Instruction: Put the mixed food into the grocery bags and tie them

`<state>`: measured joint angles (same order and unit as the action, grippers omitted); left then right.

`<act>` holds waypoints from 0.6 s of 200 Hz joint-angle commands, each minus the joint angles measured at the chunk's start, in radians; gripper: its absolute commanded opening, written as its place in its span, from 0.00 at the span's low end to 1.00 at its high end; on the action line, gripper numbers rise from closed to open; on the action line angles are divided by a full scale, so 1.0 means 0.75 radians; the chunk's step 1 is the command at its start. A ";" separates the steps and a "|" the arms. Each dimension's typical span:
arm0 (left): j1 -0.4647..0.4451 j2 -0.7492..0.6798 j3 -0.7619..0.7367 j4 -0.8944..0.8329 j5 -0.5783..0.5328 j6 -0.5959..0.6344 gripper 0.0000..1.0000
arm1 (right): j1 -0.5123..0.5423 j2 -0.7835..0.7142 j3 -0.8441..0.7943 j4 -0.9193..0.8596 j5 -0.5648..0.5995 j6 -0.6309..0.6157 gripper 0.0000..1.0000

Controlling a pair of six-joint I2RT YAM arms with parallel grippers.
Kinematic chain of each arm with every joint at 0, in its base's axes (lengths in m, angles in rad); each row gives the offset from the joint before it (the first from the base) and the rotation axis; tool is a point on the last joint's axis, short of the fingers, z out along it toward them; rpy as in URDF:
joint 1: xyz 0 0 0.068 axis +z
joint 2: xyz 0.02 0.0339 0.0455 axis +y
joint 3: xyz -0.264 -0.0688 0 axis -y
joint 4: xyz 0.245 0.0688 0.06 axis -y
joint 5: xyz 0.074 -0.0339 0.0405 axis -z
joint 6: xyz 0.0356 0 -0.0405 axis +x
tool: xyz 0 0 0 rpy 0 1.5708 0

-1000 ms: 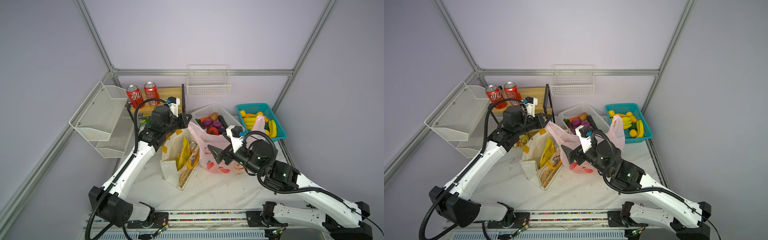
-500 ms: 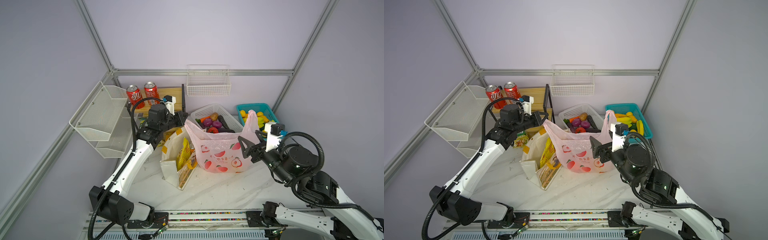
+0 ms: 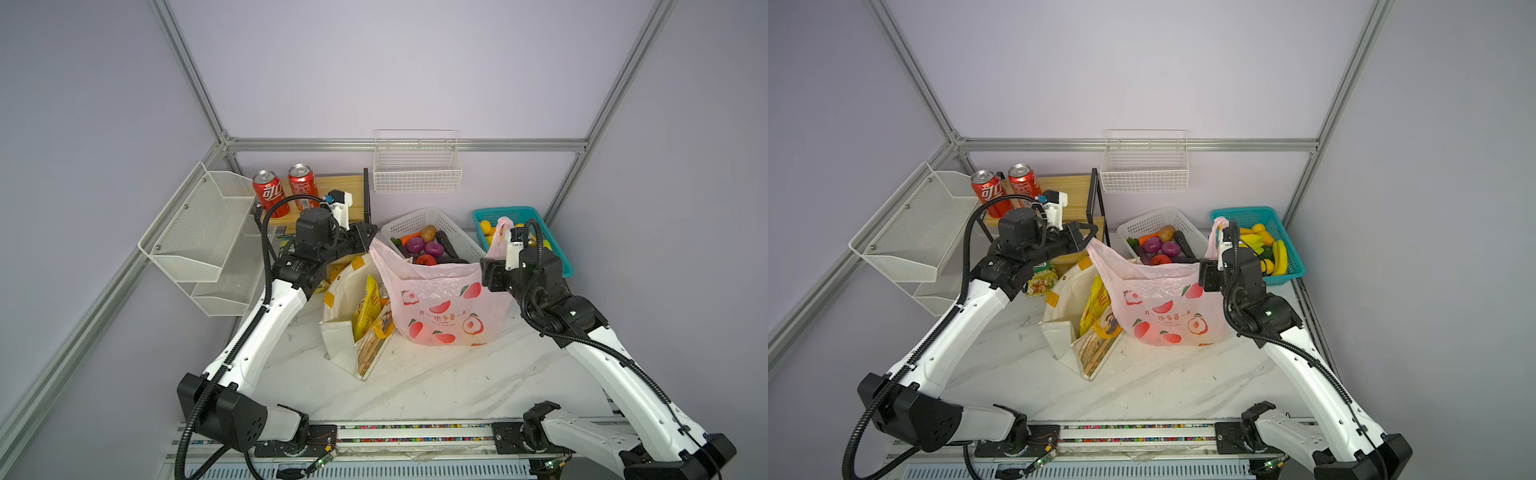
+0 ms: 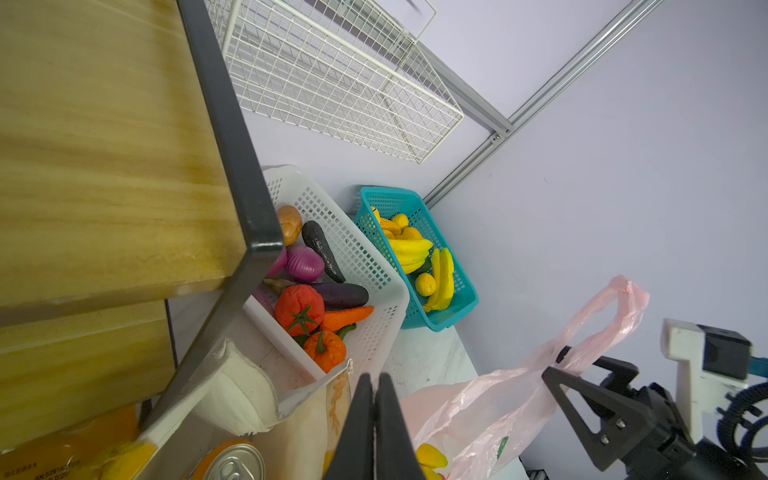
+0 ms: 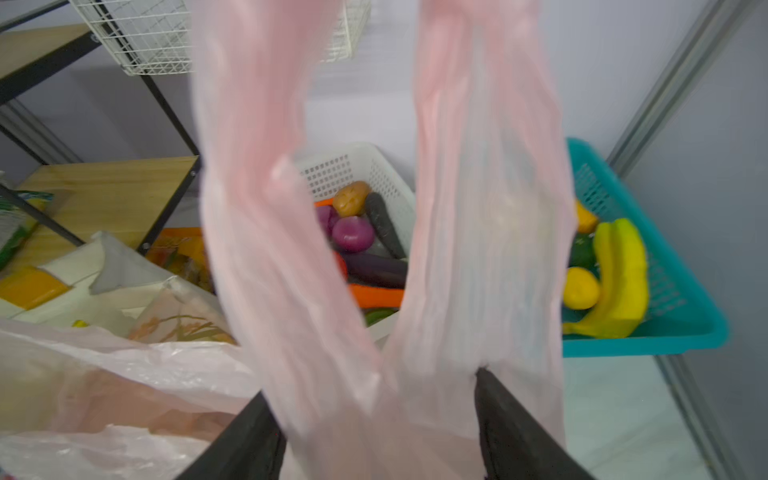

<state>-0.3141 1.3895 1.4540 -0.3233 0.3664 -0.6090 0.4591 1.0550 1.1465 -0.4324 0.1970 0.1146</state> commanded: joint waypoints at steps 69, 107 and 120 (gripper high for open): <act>0.034 -0.135 0.046 -0.006 -0.240 0.246 0.52 | -0.029 -0.032 -0.227 0.558 -0.528 -0.232 0.08; 0.005 -0.303 0.013 0.181 -0.298 0.407 0.75 | -0.036 -0.024 -0.252 0.617 -0.593 -0.249 0.07; -0.075 -0.307 0.052 0.195 -0.247 0.496 0.76 | -0.036 -0.027 -0.256 0.620 -0.602 -0.242 0.07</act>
<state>-0.3050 1.2179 1.4536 -0.2981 0.1650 -0.3866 0.4370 1.0401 0.9623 -0.0517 -0.1932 -0.0383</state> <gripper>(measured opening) 0.753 0.073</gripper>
